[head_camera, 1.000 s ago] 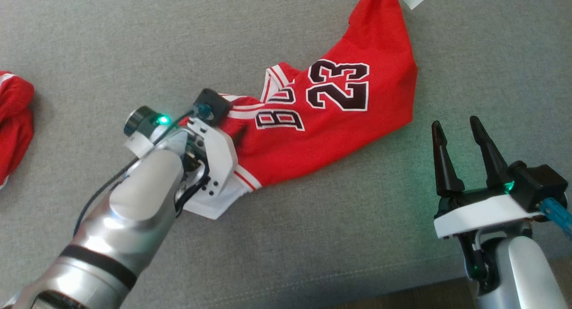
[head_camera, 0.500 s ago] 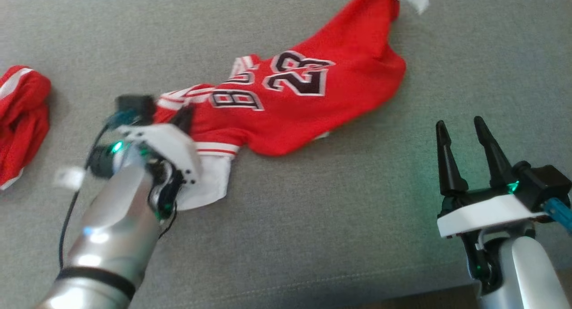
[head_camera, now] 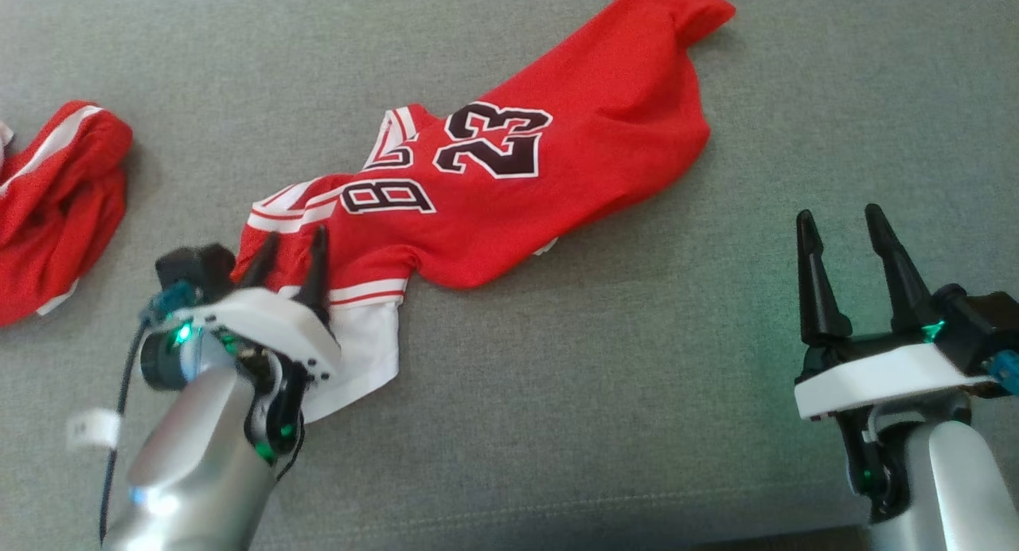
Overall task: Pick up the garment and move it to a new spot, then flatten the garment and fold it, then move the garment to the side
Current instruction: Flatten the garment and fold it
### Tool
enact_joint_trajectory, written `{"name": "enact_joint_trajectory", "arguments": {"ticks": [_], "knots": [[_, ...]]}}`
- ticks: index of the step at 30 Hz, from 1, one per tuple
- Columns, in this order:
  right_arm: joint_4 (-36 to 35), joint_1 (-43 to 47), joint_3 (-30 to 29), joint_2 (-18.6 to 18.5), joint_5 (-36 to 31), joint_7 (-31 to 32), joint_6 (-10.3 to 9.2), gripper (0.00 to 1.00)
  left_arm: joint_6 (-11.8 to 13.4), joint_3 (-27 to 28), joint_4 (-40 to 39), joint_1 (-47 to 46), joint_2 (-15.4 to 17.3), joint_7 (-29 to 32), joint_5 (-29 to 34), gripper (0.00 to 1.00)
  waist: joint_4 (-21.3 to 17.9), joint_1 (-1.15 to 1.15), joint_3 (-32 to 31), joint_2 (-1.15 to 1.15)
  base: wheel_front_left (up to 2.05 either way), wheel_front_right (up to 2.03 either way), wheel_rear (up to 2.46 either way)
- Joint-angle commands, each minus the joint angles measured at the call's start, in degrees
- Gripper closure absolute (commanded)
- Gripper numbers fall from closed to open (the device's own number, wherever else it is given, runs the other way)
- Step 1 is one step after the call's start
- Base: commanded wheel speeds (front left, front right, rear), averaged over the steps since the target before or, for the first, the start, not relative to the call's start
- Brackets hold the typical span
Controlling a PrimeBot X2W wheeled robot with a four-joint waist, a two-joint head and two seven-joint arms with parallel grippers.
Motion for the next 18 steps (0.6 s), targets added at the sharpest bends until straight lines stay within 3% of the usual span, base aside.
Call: {"name": "enact_joint_trajectory", "arguments": {"ticks": [1,6,7,9,18], "knots": [[-2.23,-0.49,0.88,-0.16,-0.52,0.29,-0.04,0.0,0.77,2.18,-2.81,0.4,2.51,-1.38,0.94,0.0,0.19,0.0,-0.28,0.0,0.0,0.0,0.0],[-2.88,-0.72,0.38,-0.16,-1.5,0.64,-0.04,0.0,3.84,3.61,-12.96,5.12,4.13,-3.28,5.5,0.0,0.79,0.0,-1.7,0.0,0.0,0.0,0.0],[-3.2,-0.86,0.2,-0.16,-1.92,0.81,-0.04,0.0,5.28,6.05,-19.46,7.32,4.78,-3.34,8.31,0.0,1.09,0.0,-2.22,0.0,0.0,0.0,0.0],[-3.37,-0.87,0.1,-0.16,-2.18,1.04,-0.04,0.0,6.37,8.48,-25.28,10.26,5.06,-3.36,10.89,0.0,1.35,0.0,-2.94,0.0,0.0,0.0,0.0],[-3.49,0.68,0.59,-0.16,-2.75,2.22,-0.04,0.0,8.28,13.7,-38.63,21.37,5.51,-3.38,18.73,0.0,2.04,0.0,-5.86,0.0,0.0,0.0,0.0]]}}
